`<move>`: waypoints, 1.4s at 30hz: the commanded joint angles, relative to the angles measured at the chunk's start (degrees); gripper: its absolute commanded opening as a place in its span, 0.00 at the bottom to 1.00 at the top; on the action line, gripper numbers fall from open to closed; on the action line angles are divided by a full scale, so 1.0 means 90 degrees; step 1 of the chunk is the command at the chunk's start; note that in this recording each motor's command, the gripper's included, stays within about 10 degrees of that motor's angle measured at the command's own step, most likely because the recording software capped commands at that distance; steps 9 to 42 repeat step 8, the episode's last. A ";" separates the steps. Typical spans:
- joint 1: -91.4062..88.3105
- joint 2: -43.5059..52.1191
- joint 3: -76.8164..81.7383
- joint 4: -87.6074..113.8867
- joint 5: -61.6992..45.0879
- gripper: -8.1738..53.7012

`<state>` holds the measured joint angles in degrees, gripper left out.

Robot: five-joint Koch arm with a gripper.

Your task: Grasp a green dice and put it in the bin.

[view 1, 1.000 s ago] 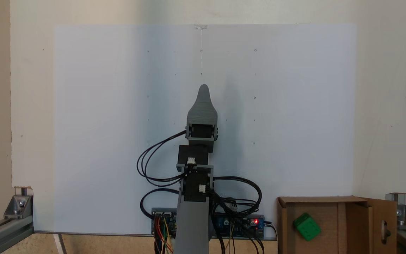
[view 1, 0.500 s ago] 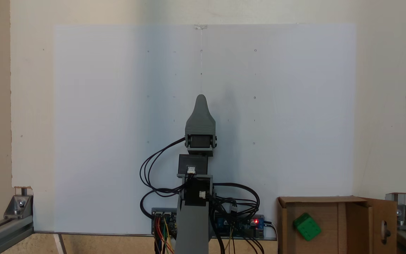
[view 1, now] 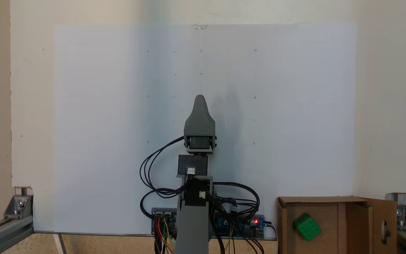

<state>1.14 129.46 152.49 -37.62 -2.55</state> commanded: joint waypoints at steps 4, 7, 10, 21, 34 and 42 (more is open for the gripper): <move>0.0059 0.0674 0.1111 -0.1111 -0.0430 0.86; 0.0078 0.0664 0.1111 -0.1111 -0.0430 0.86; 0.0078 0.0664 0.1111 -0.1111 -0.0430 0.86; 0.0078 0.0664 0.1111 -0.1111 -0.0430 0.86; 0.0078 0.0664 0.1111 -0.1111 -0.0430 0.86; 0.0078 0.0664 0.1111 -0.1111 -0.0430 0.86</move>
